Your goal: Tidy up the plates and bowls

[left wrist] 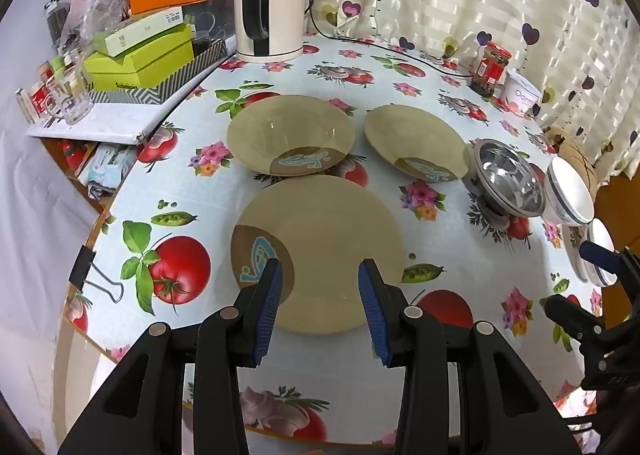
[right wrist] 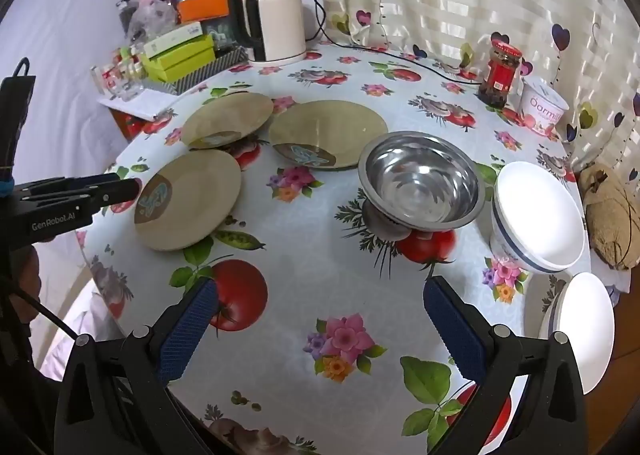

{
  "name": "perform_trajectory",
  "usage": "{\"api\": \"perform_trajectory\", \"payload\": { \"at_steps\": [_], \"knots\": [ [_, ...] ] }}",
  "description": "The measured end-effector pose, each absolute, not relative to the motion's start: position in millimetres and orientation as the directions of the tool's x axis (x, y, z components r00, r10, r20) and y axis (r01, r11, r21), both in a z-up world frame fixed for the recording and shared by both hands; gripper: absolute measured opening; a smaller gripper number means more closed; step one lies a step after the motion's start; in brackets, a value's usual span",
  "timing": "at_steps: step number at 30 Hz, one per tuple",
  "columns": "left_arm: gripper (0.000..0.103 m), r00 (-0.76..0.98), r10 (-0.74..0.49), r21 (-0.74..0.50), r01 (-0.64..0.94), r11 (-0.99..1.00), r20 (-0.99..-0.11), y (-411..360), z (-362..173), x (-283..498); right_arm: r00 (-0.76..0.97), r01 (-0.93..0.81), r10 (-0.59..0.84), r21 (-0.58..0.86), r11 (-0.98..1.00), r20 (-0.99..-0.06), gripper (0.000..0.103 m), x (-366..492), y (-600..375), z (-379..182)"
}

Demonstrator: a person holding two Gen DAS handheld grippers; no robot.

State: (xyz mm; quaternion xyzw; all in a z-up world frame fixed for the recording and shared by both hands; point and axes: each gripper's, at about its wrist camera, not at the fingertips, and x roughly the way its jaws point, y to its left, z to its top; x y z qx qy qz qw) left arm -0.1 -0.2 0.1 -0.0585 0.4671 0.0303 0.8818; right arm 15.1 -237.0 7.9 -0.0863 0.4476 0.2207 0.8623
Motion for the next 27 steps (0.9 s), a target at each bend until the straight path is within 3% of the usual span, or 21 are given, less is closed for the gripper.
{"api": "perform_trajectory", "payload": {
  "at_steps": [27],
  "knots": [
    [0.041,0.584,-0.025,-0.1,-0.096,0.99,-0.812,1.1,4.5,-5.5,0.509,-0.449,0.294,0.041,0.892,-0.809,0.103,17.9,-232.9,11.6]
  ]
}}
